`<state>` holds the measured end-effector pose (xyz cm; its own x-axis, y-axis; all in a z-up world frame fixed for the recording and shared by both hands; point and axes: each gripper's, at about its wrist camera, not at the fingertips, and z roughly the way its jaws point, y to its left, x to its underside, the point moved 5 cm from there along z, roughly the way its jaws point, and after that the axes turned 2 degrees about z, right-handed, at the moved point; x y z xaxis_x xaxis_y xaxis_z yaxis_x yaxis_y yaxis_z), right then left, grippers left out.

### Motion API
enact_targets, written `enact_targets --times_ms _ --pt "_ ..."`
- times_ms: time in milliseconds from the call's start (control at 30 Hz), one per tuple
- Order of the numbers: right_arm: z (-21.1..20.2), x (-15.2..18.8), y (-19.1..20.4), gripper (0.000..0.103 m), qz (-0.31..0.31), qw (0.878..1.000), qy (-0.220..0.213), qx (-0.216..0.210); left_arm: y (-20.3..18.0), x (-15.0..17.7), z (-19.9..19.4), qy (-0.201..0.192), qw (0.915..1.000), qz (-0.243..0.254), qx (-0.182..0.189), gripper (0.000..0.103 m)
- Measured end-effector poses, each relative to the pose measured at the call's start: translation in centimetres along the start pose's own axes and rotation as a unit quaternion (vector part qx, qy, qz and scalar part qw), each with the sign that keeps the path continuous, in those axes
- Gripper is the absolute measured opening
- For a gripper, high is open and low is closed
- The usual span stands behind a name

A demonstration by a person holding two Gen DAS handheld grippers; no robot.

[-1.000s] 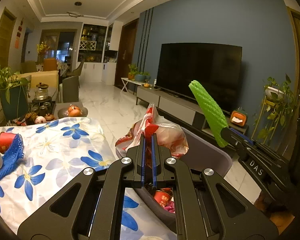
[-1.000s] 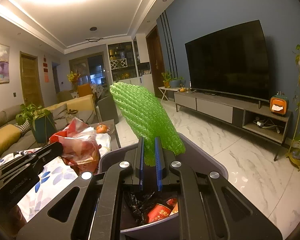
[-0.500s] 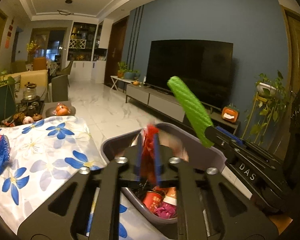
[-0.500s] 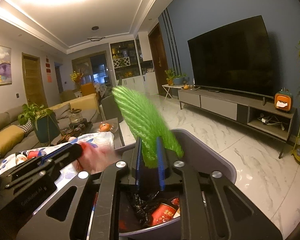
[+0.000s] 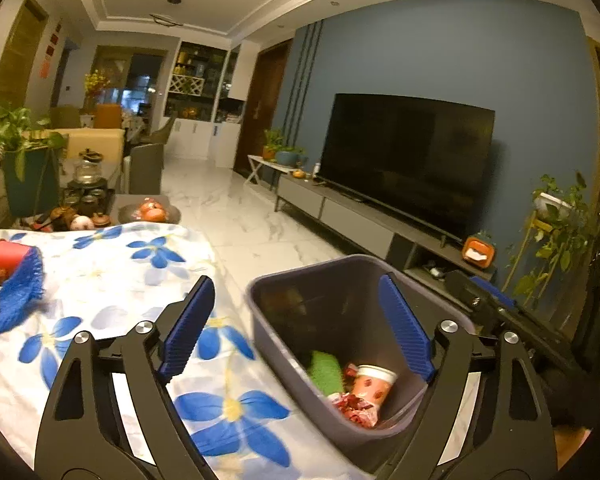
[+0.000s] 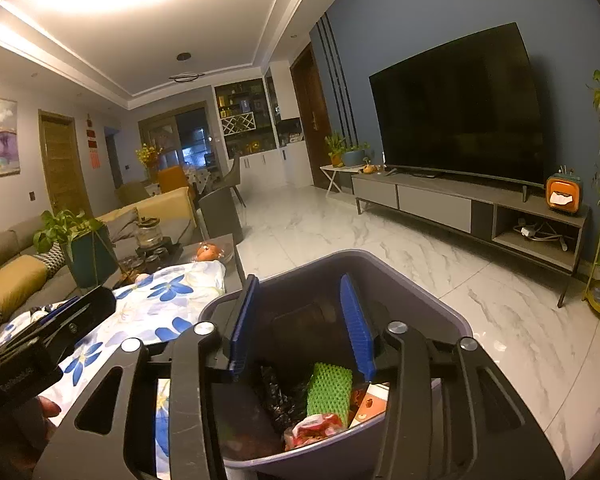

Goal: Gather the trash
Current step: 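Move both open tools back toward the blue net and cups on the table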

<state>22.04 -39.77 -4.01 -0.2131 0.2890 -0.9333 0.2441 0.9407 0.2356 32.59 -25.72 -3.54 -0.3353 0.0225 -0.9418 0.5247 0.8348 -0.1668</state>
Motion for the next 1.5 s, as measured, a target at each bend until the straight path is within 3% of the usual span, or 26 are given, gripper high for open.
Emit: enact_targets --times_ms 233,367,567,800,1200,1500 --pt "-0.8 -0.1 0.8 0.065 -0.006 1.0 -0.013 0.001 3.1 0.7 -2.8 -0.003 0.9986 0.0 -0.052 0.089" --pt "-1.2 0.1 2.2 0.067 -0.014 1.0 -0.017 -0.007 6.2 1.2 -5.3 -0.007 0.9949 -0.002 -0.1 0.09" --pt "-0.8 1.2 6.4 0.068 -0.034 0.999 -0.004 -0.04 13.0 2.2 -9.7 -0.012 0.983 -0.028 -0.181 0.09" --pt "0.1 2.3 13.0 0.068 -0.057 0.995 0.006 -0.087 20.0 3.1 -14.4 -0.014 0.966 -0.065 -0.25 0.09" --pt "5.7 4.6 24.3 0.068 -0.065 0.984 0.059 -0.153 26.6 2.7 -19.8 -0.048 0.9406 -0.09 -0.324 0.09" --pt "11.6 7.7 30.2 0.068 -0.091 0.979 0.104 -0.147 30.4 1.7 -20.5 -0.071 0.9274 -0.109 -0.351 0.09"
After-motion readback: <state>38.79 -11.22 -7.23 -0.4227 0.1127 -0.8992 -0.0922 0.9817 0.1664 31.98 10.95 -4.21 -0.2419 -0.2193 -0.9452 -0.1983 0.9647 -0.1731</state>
